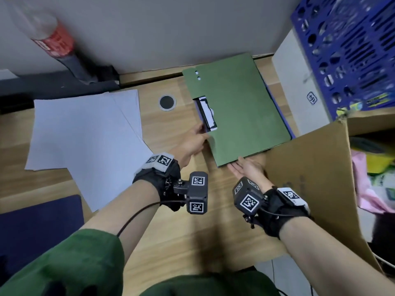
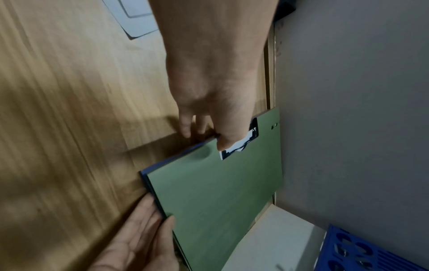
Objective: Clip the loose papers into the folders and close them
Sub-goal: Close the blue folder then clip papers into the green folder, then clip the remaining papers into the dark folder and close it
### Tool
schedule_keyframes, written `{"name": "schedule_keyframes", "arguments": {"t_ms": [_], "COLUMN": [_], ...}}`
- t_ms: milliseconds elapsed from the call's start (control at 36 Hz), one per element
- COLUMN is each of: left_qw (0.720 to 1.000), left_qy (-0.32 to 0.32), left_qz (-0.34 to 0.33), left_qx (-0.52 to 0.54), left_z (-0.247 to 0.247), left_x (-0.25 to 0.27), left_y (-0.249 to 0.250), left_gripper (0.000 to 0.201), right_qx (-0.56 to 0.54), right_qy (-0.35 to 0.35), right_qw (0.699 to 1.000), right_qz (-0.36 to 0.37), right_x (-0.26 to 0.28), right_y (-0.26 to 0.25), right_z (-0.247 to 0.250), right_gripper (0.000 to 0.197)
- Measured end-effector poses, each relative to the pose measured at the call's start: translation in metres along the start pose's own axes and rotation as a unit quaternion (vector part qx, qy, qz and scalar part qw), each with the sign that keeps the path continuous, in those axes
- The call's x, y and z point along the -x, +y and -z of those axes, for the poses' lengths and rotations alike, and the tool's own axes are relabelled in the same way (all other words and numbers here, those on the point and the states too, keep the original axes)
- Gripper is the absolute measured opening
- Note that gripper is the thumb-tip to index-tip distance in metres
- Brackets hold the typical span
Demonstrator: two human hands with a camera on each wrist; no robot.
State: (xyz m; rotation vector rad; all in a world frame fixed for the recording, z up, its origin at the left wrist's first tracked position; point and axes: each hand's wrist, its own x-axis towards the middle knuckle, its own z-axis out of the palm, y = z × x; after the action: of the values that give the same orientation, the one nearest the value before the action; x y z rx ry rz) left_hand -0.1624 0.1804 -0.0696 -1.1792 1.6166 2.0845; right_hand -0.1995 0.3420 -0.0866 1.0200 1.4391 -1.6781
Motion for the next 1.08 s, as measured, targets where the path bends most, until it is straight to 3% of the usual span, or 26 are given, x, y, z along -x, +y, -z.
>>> {"name": "schedule_keyframes", "arguments": {"t_ms": [111,222,417,556,639,750,944,1083], "left_qw": [0.999,0.999,0.996,0.993,0.992,0.993,0.991,0.963], "left_qy": [0.013,-0.018,-0.045,-0.037,-0.041,-0.042,0.091,0.241], "left_qz": [-0.003,-0.02,-0.048,-0.045,-0.053,-0.062,-0.082,-0.092], "left_qx": [-0.03,-0.047,-0.065,-0.105,-0.111,-0.088,-0.048,-0.076], "left_z": [0.01,0.018,0.021,0.02,0.021,0.033,0.101,0.175], "left_x": [-0.001,-0.003,-0.013,-0.009,-0.006,0.005,0.035,0.07], "left_y": [0.002,0.001,-0.011,-0.009,-0.008,-0.008,-0.033,-0.067], "left_gripper": [0.052,0.06,0.069,0.073,0.073,0.049,0.046,0.043], "right_qx": [0.009,0.02,-0.001,-0.019,0.031,0.135,0.229,0.323], "right_qy": [-0.024,-0.038,-0.025,-0.047,-0.069,-0.097,-0.17,-0.207], "right_qw": [0.999,0.999,0.999,0.998,0.996,0.981,0.955,0.922], "right_qz": [-0.019,-0.028,-0.02,-0.026,-0.053,-0.101,-0.084,-0.046], "right_x": [0.001,-0.002,-0.008,-0.01,-0.003,0.013,0.031,0.047], "right_y": [0.002,0.007,0.009,0.012,0.011,0.016,0.043,0.075], "right_z": [-0.007,-0.017,-0.017,-0.014,-0.01,-0.006,-0.031,-0.071], "right_gripper": [0.04,0.009,0.017,0.01,0.027,0.023,0.014,0.008]}}
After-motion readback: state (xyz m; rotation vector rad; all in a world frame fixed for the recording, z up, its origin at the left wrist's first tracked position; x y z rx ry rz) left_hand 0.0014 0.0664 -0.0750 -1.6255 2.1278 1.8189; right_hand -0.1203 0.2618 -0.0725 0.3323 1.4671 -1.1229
